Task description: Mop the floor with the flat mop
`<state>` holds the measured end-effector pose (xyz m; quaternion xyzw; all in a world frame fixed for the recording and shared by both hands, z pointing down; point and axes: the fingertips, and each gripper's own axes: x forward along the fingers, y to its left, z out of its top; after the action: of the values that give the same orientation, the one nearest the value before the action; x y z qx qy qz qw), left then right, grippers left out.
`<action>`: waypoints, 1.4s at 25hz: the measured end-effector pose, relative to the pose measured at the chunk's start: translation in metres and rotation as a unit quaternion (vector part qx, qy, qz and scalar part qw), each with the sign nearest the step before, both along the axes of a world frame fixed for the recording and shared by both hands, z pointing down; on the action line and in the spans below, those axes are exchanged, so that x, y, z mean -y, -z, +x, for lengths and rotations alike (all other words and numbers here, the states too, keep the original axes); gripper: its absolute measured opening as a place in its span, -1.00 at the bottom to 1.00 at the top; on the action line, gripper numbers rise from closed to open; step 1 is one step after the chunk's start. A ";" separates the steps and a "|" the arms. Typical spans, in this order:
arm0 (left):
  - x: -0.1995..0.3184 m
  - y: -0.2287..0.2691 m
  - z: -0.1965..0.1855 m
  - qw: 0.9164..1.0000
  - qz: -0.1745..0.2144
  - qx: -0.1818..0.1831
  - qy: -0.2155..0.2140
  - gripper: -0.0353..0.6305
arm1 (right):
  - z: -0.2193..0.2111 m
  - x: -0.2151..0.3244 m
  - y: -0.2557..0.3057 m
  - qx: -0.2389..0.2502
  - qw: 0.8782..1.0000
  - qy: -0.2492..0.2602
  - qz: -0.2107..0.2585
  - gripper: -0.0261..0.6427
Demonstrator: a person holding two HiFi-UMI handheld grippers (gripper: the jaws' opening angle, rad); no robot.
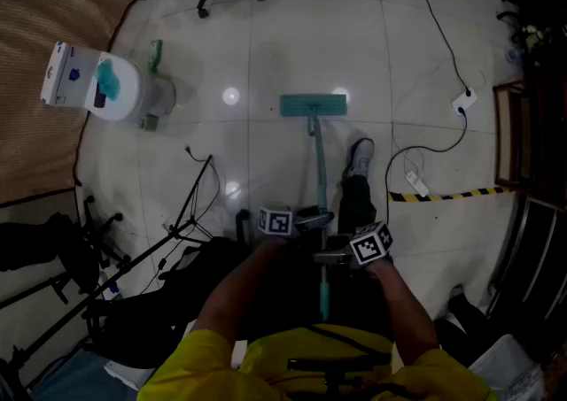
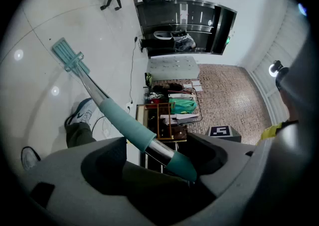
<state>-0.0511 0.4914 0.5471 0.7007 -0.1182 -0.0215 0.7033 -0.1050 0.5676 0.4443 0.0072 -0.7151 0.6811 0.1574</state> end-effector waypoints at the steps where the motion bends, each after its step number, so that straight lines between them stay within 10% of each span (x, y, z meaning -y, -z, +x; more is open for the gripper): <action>1: 0.006 -0.004 0.001 1.000 0.002 -0.002 0.002 0.19 | 0.001 0.005 -0.005 -0.002 1.000 0.002 0.002 0.14; 18: 0.045 -0.021 -0.001 0.999 0.002 -0.022 0.033 0.18 | 0.002 0.032 -0.033 0.011 1.000 0.008 -0.010 0.13; 35: 0.394 -0.039 0.044 0.994 0.077 -0.008 0.072 0.17 | 0.055 0.378 -0.057 0.007 0.999 -0.014 0.049 0.11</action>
<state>-0.0074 0.0970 0.5864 0.7420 -0.1602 -0.0867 0.6451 -0.0503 0.1898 0.5008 0.0197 -0.7487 0.6471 0.1423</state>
